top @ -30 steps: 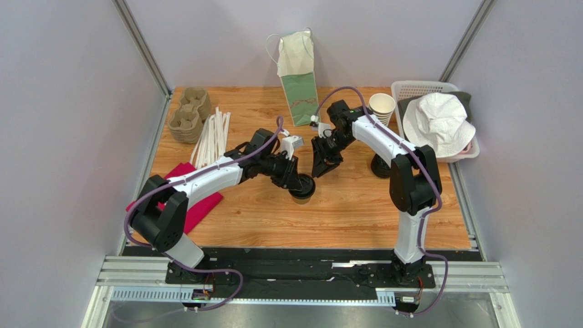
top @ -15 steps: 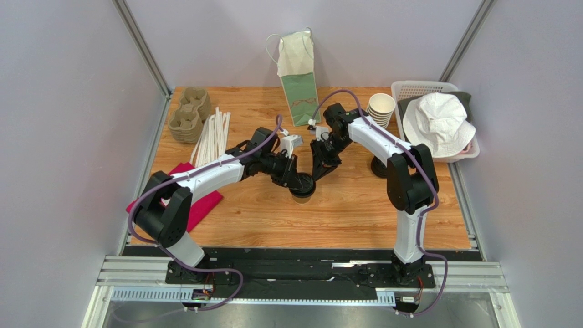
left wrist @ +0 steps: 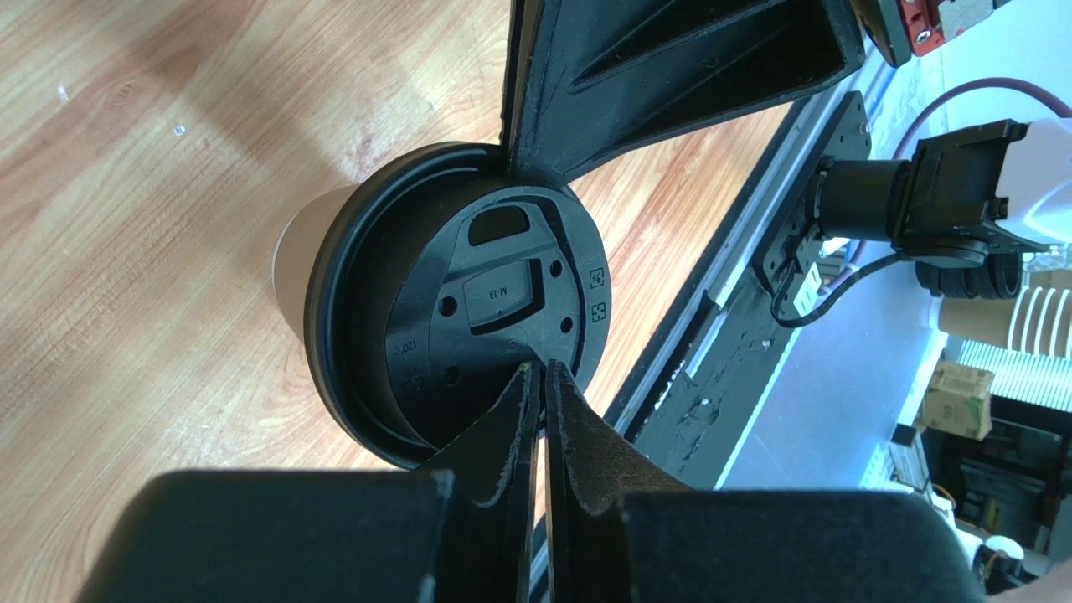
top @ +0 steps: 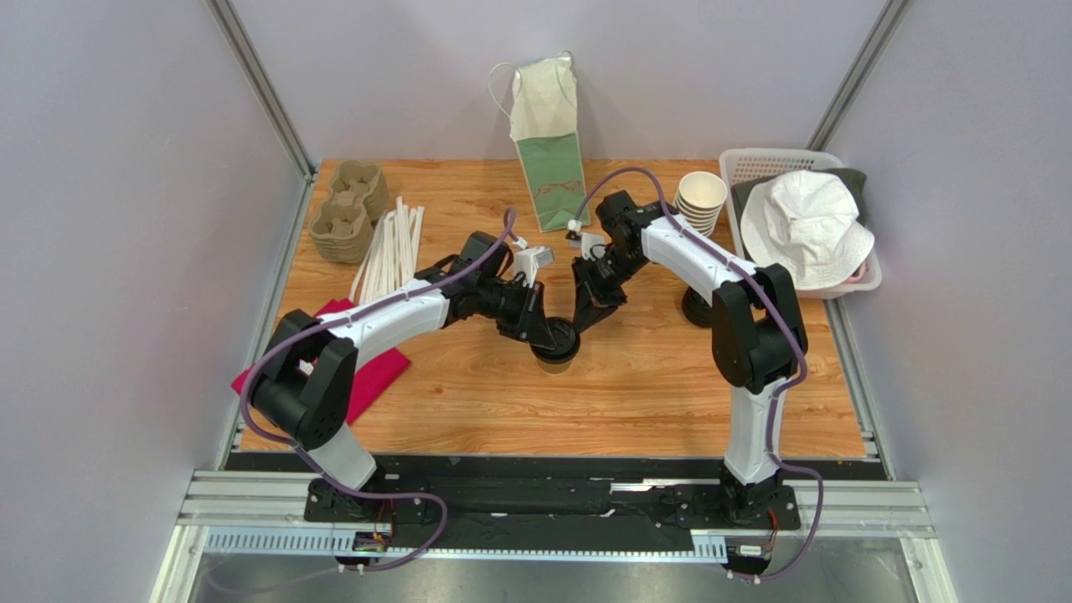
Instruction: Pack the takeout coffee
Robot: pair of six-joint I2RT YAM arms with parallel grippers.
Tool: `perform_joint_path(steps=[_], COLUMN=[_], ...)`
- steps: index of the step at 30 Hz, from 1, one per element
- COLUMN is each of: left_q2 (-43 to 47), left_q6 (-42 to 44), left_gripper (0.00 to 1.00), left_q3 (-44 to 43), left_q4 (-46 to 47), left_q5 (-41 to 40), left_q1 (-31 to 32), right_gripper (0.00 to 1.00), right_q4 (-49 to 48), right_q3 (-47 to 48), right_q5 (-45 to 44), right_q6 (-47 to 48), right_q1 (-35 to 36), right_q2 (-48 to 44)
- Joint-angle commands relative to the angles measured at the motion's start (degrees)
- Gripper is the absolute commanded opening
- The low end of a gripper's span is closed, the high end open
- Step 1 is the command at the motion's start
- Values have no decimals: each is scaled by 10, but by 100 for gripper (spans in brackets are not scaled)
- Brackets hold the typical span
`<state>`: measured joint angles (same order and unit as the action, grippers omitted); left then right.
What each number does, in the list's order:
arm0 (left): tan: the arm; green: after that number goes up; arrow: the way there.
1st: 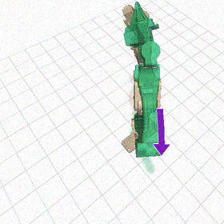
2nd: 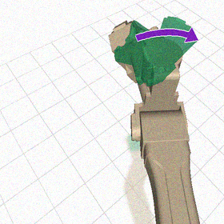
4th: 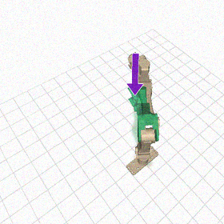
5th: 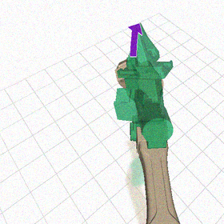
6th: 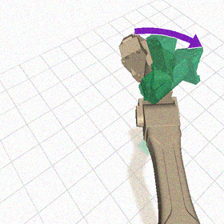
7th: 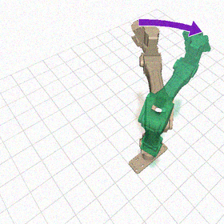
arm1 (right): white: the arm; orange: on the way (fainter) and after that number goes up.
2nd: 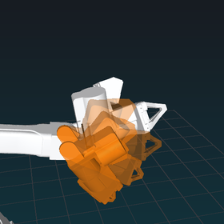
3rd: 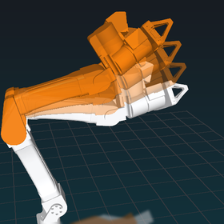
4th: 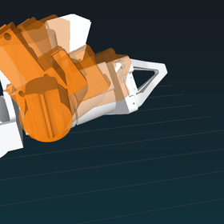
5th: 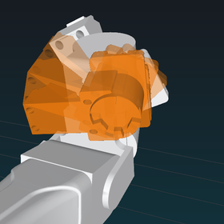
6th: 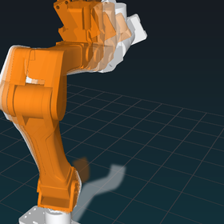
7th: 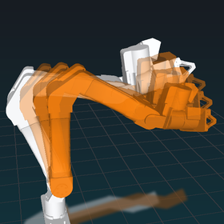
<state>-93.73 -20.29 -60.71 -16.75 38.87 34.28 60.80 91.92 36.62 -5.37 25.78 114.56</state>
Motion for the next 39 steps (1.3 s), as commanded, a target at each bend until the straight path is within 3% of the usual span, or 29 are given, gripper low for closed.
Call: perform_joint_path(steps=[1, 9, 20, 39], left_q2=[-36, -40, -44, -56], left_q6=[16, 13, 10, 10], left_gripper=[9, 8, 6, 6], left_q3=[1, 0, -2, -9], left_q4=[0, -2, -6, -13], left_q5=[-71, -71, -74, -73], left_q1=[-2, -7, -8, -9], right_gripper=[1, 0, 12, 16], right_q4=[-56, -69, 13, 4], right_q3=[-38, -57, 43, -35], right_q5=[-85, -58, 38, 86], right_q6=[13, 11, 23, 24], right_q1=[30, 30, 8, -20], right_q2=[59, 57, -15, -58])
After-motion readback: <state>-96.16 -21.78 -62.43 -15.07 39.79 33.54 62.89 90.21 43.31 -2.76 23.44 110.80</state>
